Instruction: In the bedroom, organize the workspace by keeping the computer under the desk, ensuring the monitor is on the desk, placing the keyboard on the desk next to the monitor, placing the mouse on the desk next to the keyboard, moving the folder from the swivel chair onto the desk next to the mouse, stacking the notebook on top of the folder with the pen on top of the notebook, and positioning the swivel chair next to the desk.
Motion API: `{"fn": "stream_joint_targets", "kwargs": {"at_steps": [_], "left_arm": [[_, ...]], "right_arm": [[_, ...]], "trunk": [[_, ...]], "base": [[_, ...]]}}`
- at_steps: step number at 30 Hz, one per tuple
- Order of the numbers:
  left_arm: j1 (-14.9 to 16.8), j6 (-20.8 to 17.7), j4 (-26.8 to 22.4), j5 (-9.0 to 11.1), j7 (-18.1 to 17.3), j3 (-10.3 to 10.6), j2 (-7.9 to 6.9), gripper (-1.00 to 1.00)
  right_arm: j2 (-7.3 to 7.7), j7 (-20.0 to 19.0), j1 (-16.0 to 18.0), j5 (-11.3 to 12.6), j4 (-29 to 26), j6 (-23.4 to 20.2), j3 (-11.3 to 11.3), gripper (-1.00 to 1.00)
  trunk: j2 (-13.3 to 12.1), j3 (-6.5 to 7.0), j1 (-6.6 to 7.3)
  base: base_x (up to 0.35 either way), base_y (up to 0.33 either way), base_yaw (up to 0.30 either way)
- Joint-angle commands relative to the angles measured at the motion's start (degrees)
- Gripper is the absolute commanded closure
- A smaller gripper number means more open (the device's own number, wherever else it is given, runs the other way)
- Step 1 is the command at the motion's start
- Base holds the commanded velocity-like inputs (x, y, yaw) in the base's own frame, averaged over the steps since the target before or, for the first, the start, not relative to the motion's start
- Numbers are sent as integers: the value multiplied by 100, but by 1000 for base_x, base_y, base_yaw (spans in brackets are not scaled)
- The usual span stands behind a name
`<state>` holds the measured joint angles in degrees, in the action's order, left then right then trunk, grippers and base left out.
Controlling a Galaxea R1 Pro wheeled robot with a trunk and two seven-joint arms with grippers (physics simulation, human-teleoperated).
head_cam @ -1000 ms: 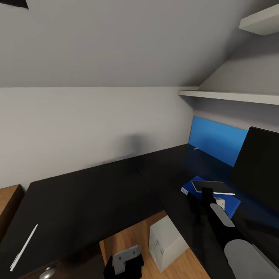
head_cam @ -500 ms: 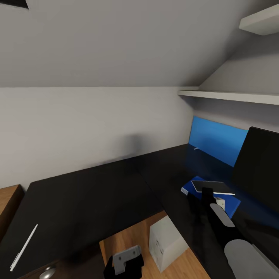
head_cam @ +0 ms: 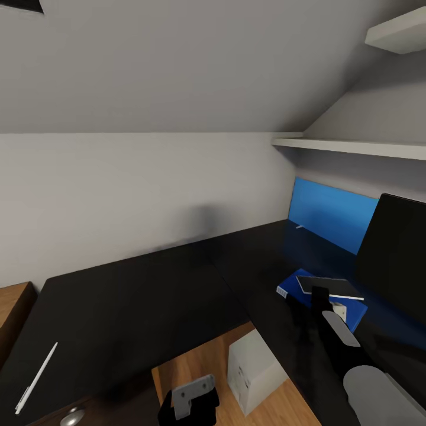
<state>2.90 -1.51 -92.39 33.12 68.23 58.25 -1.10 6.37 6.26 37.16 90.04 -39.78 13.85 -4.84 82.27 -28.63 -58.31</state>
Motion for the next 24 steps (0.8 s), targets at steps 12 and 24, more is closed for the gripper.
{"fn": "stream_joint_targets", "kwargs": {"at_steps": [12,24], "left_arm": [[9,-16,-7,19,38,18,-4,-100],[9,-14,-7,19,36,20,2,-100]], "right_arm": [[-4,24,2,49,-29,39,-2,-100],[-3,24,2,49,-29,39,-2,-100]], "trunk": [[4,-6,0],[4,-6,0]], "base": [[0,0,0],[0,0,0]]}}
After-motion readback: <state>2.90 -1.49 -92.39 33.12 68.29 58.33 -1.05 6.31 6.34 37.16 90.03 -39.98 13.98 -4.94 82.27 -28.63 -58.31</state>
